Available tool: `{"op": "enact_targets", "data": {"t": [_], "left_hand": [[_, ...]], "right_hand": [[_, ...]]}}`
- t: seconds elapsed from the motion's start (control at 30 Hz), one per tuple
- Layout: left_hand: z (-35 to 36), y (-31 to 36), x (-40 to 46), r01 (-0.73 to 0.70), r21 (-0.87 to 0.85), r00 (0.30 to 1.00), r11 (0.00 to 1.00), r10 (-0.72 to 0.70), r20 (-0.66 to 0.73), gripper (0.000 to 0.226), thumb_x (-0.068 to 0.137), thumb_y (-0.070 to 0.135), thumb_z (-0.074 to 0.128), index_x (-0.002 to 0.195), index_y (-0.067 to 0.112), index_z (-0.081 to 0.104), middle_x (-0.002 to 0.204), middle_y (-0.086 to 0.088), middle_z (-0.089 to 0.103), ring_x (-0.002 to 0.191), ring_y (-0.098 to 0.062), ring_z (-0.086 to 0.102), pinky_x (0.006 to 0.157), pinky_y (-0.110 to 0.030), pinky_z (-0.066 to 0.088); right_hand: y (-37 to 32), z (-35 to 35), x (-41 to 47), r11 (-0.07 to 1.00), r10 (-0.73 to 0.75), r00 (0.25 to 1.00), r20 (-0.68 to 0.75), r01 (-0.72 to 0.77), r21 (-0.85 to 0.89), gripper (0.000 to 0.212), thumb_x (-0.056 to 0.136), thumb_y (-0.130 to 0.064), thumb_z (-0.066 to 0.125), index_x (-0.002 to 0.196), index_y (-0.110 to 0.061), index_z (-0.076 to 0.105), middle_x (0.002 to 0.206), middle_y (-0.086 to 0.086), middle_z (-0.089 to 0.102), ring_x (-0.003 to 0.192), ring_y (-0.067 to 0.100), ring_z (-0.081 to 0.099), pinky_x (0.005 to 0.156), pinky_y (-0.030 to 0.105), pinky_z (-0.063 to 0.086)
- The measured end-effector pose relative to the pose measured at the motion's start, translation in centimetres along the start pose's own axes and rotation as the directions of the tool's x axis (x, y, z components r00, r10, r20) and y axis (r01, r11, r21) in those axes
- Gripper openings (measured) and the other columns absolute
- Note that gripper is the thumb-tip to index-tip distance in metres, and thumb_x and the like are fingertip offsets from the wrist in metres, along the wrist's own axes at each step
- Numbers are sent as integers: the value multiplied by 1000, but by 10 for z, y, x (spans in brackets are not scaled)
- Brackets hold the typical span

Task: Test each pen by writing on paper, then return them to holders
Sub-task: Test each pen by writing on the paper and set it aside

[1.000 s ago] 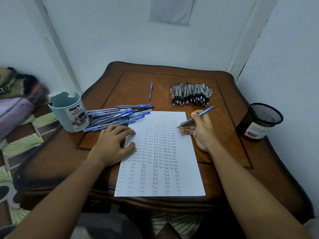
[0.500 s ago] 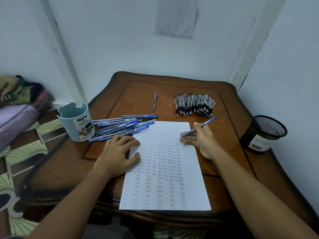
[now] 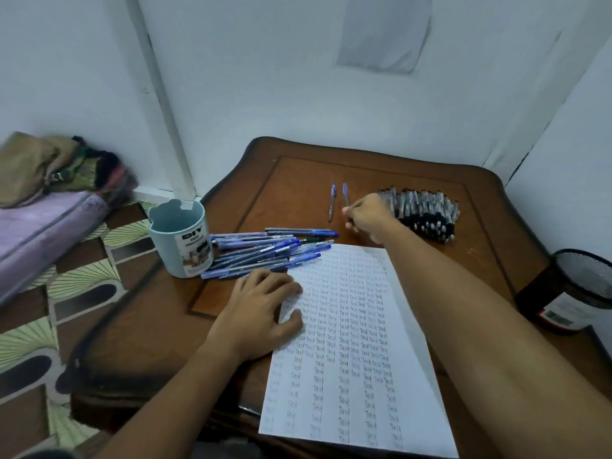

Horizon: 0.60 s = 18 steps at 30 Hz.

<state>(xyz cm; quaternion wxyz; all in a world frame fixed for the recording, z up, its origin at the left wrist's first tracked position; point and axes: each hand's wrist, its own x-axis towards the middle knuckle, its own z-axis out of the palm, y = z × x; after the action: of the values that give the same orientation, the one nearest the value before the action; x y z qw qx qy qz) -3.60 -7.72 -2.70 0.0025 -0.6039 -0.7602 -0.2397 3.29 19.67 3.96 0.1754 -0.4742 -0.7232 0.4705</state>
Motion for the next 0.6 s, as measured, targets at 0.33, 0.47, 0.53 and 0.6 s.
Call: {"op": "enact_targets", "data": {"t": [0.33, 0.47, 0.53, 0.6], "left_hand": [[-1, 1, 1, 9, -14, 1000, 1000, -9, -8, 48, 87, 58, 40, 124, 35, 61, 129, 20, 52, 124, -8, 36, 97, -28, 22], [-1, 0, 0, 13, -10, 1000, 1000, -13, -4, 48, 87, 57, 41, 124, 35, 61, 129, 19, 53, 124, -7, 35, 98, -29, 23], [-2, 1, 0, 15, -4, 1000, 1000, -15, -3, 49, 86, 58, 40, 124, 35, 61, 129, 19, 53, 124, -7, 35, 99, -30, 24], [-2, 1, 0, 18, -5, 1000, 1000, -19, -6, 49, 86, 58, 40, 124, 35, 62, 129, 20, 53, 123, -6, 35, 98, -29, 23]], "right_hand": [[-9, 37, 28, 899, -80, 990, -120, 19, -437, 33, 98, -31, 64, 74, -10, 52, 91, 9, 62, 72, 18, 56, 53, 28, 34], [-8, 39, 28, 887, -121, 989, -91, 67, -457, 33, 98, -34, 63, 98, -1, 69, 96, 12, 68, 86, 25, 64, 65, 31, 41], [-7, 37, 26, 878, -132, 989, -73, 83, -471, 33, 98, -33, 63, 103, -1, 71, 98, 11, 69, 90, 26, 65, 70, 32, 45], [-7, 33, 24, 849, -167, 984, -63, 111, -517, 29, 99, -29, 61, 105, -2, 71, 102, 11, 70, 90, 25, 63, 73, 31, 46]]}}
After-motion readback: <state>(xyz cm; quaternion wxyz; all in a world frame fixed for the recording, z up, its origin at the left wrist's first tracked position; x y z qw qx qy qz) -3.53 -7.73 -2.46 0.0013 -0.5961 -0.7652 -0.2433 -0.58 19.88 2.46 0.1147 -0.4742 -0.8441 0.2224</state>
